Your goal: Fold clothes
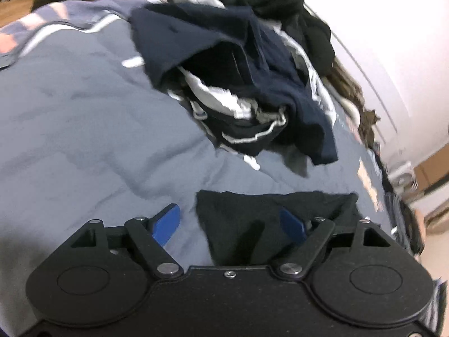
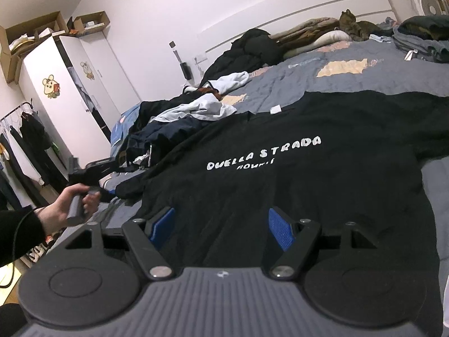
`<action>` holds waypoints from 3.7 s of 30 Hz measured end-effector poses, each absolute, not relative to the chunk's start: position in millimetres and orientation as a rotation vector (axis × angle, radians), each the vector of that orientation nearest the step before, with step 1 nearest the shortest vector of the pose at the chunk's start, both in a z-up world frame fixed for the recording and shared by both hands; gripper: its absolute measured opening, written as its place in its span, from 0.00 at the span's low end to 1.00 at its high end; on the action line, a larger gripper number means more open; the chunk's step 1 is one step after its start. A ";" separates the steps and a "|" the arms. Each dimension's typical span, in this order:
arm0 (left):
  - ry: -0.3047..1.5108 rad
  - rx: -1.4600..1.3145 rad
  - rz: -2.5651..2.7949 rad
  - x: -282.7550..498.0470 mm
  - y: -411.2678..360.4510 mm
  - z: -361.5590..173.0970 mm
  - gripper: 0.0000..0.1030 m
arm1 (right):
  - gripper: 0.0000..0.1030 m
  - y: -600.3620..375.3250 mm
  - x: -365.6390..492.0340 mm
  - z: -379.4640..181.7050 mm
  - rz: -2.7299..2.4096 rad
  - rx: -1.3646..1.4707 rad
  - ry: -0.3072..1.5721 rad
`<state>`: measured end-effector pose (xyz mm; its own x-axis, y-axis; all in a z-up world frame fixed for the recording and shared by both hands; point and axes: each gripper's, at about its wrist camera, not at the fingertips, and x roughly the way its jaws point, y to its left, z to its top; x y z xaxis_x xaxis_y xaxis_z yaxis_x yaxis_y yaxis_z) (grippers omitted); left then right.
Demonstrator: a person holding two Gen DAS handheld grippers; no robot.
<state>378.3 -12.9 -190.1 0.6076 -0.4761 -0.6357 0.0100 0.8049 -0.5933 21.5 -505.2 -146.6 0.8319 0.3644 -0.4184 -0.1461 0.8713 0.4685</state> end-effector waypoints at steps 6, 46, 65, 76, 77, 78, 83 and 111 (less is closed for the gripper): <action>0.857 -0.445 -0.366 390.4 -33.3 -187.6 0.08 | 0.71 -501.6 22.6 -150.8 0.290 0.438 0.542; 0.896 -0.429 -0.303 290.0 19.4 -178.7 0.04 | 0.71 -494.5 18.0 -145.0 0.325 0.412 0.537; 0.948 -0.737 -0.578 291.0 -114.3 -216.2 0.51 | 0.74 -500.2 21.4 -149.8 0.322 0.458 0.565; 0.998 -0.656 -0.528 220.5 -62.2 -191.4 0.52 | 0.76 -520.5 29.5 -169.3 0.192 0.501 0.724; 0.962 -0.670 -0.535 212.6 -62.5 -181.6 0.58 | 0.76 -522.8 27.7 -169.1 0.195 0.508 0.715; 0.925 -0.684 -0.542 204.7 -62.7 -171.7 0.62 | 0.76 -525.0 26.0 -168.8 0.198 0.516 0.706; 0.797 -0.718 -0.624 160.7 -99.7 -132.3 0.72 | 0.76 -541.0 13.1 -167.7 0.178 0.542 0.678; 0.802 -0.140 -0.347 29.0 -108.4 -128.3 0.78 | 0.76 -576.9 -140.6 -174.6 -0.115 0.297 0.867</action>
